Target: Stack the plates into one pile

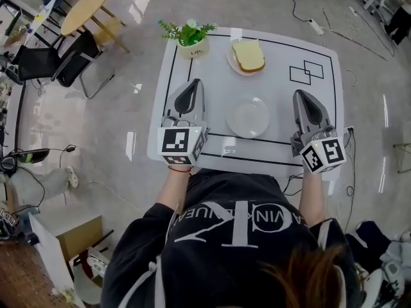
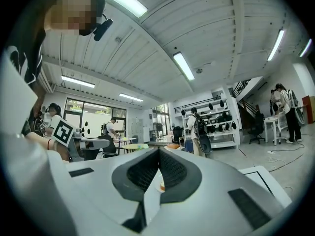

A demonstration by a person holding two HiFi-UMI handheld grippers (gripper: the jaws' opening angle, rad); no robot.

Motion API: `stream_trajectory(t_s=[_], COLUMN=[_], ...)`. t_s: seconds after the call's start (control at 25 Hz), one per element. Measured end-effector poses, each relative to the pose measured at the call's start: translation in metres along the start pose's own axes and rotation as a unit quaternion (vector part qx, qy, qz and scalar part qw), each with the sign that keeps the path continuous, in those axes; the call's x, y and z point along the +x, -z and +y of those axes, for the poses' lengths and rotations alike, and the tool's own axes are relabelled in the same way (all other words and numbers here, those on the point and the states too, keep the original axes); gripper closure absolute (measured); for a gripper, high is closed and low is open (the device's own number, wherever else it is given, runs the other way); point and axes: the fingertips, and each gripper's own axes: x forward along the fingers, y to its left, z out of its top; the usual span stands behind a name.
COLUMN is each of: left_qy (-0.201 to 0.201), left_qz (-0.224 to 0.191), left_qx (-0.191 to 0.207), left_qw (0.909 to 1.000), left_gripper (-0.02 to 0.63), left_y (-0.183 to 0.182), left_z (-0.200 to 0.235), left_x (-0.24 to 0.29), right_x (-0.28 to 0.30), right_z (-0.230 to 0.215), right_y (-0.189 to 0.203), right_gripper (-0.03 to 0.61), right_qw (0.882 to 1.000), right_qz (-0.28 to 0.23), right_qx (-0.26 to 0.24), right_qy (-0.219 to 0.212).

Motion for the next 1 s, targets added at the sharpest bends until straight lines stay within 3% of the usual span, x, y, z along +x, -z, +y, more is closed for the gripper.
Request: stream_trajectory(t_s=[1.0], left_qy=[-0.011], left_qz=[0.016], left_qx=[-0.013], left_qw=[0.9997], left_gripper=[0.604], left_y=[0.013], left_z=[0.022], left_x=[0.002], right_x=[0.028], right_z=[0.013], right_y=[0.024], right_gripper=[0.578], right_qw=[0.999], right_qz=[0.023], right_qx=[0.013], right_qy=[-0.022])
